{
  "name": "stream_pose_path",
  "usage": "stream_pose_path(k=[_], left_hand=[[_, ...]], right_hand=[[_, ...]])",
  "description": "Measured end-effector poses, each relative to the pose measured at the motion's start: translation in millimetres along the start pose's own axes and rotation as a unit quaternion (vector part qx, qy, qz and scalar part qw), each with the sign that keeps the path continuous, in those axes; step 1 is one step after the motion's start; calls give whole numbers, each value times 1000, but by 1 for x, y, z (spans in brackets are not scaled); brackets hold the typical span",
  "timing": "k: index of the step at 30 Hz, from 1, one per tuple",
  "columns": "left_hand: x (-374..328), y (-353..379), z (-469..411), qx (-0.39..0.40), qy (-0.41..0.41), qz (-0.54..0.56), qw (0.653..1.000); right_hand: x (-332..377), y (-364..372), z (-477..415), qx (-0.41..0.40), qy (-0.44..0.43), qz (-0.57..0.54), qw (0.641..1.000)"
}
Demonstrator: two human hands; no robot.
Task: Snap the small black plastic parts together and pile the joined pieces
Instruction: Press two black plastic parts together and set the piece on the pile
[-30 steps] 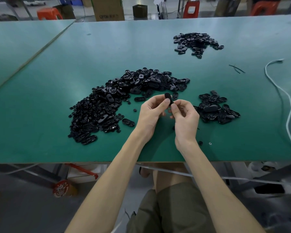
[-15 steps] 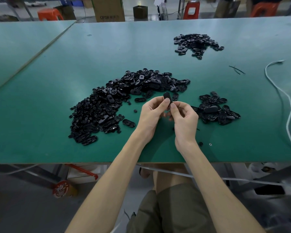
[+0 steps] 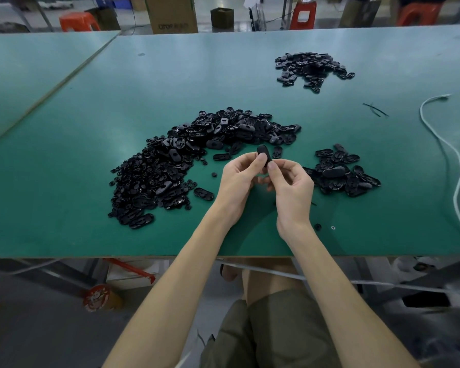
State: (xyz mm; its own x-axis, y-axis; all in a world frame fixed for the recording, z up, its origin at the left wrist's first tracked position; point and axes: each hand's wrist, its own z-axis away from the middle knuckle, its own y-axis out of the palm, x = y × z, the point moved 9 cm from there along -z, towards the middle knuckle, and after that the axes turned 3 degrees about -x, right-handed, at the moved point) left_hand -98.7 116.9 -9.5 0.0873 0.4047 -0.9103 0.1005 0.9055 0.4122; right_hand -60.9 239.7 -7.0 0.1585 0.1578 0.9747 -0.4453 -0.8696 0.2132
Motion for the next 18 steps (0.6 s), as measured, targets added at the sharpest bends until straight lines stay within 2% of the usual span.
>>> stream_pose_path(k=[7,11,14,18], left_hand=[[1,-3,-1,-8,18,-60,998],[0,3,1,15,36,-104,994],[-2,5,2,32,49,-100,993],[-4,-2,1,5,60,-77,995]], right_hand=[[2,-8,0,-38,-5,-23,999],[-1,-11,-2,-55,-1,-30,998],[-6,-13,-3,-64,16,-52,996],[-5,-9,-2,-51,13,-35,998]])
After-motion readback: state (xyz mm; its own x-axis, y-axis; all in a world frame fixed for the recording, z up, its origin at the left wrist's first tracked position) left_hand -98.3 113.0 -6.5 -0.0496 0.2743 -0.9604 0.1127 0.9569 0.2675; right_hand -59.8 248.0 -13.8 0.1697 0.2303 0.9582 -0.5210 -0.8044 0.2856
